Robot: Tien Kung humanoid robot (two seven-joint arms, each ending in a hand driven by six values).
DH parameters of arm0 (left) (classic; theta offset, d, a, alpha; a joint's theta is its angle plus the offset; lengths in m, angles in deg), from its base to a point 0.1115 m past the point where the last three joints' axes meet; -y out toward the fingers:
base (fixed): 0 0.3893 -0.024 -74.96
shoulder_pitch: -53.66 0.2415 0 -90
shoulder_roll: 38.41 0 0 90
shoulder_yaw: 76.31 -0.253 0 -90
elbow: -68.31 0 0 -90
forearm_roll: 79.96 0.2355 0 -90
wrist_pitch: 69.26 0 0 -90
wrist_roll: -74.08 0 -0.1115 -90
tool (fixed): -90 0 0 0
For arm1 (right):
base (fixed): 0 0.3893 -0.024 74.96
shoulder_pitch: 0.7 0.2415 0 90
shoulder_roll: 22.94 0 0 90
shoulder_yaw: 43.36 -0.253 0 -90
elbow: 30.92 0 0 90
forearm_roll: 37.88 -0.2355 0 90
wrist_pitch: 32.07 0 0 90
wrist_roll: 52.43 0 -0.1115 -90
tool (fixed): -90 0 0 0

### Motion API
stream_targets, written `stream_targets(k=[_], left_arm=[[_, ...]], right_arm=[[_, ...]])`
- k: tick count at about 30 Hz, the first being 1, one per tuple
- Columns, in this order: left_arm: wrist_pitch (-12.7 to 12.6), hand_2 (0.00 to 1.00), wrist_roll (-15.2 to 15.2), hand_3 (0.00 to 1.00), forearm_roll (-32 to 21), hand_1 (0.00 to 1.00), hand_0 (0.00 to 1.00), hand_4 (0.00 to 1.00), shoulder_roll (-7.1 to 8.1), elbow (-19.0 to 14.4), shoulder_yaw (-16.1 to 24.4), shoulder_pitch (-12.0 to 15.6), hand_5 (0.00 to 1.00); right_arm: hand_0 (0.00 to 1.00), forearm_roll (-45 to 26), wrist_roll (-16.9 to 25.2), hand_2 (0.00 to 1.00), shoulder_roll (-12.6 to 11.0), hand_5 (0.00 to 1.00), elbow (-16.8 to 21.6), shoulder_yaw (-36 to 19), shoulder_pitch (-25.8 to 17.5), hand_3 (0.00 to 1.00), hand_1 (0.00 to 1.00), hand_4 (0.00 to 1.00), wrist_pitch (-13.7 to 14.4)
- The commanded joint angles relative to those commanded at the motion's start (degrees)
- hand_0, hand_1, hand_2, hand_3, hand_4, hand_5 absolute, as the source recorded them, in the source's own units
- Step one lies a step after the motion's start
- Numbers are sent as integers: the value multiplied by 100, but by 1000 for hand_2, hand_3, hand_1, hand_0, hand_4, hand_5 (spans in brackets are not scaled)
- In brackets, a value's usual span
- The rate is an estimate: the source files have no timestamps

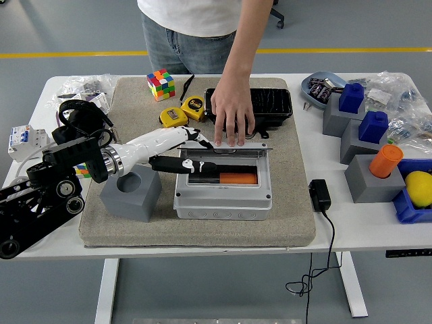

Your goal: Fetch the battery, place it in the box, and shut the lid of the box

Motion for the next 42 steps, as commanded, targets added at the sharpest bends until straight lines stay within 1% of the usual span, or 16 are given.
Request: stream_targets(k=[7,13,18,21,24,26,29,30,32,36,37,40,42], left_arm=[[25,840,2,715,-132,985,998,998,80,-104,-132,58,998],[66,840,-12,715,-213,985,998,998,113,-144,-208,84,998],[71,840,-7,715,-200,985,998,998,94,-161,-170,129,998],[60,839,-7,715,-136,984,998,998,34,-138,17,172,998],[15,839,-35,715,3,984,998,998,-101,-67,392,243,998],[-8,838,-48,721,67,979,998,998,-157,-43,609,260,998],[20,838,-52,721,145,979,998,998,-281,-39,953,326,998],[24,838,-59,721,147,979,998,998,-312,-43,1007,351,998],[27,839,-89,734,134,975,998,998,-426,-50,1276,435,998],[-63,839,-262,734,17,975,998,998,-836,-59,2116,712,998],[-91,842,-310,793,-26,957,998,998,-904,-56,2286,753,998],[-163,842,-460,793,-112,957,998,998,-1163,-70,2841,902,998],[-154,842,-524,793,-148,957,998,998,-1308,-91,3185,1005,998]], right_arm=[[980,-5,0,870,1,998,-1,-5,-19,883,940,998,2],[980,-15,1,870,6,998,0,-2,-31,882,941,998,0],[980,-4,-1,870,10,998,-2,-4,-47,882,941,998,-1],[980,8,-1,870,10,998,-3,-21,-36,882,940,998,0],[980,22,-2,870,21,998,-3,-29,-17,882,940,998,0],[980,33,-3,870,32,998,-5,-43,-9,883,940,998,-1],[980,42,-4,870,55,998,-4,-44,3,883,940,998,1],[980,45,-4,870,61,998,-4,-47,5,883,940,998,1],[980,61,-5,870,81,998,-5,-60,11,883,941,998,0],[980,143,-7,870,173,998,-7,-131,6,883,941,998,-1],[980,156,-7,870,196,998,-9,-139,4,882,940,998,-3],[980,158,-5,870,286,998,-2,-125,-12,882,940,998,-3],[980,127,-9,870,335,998,-13,-40,-10,882,940,998,-5]])
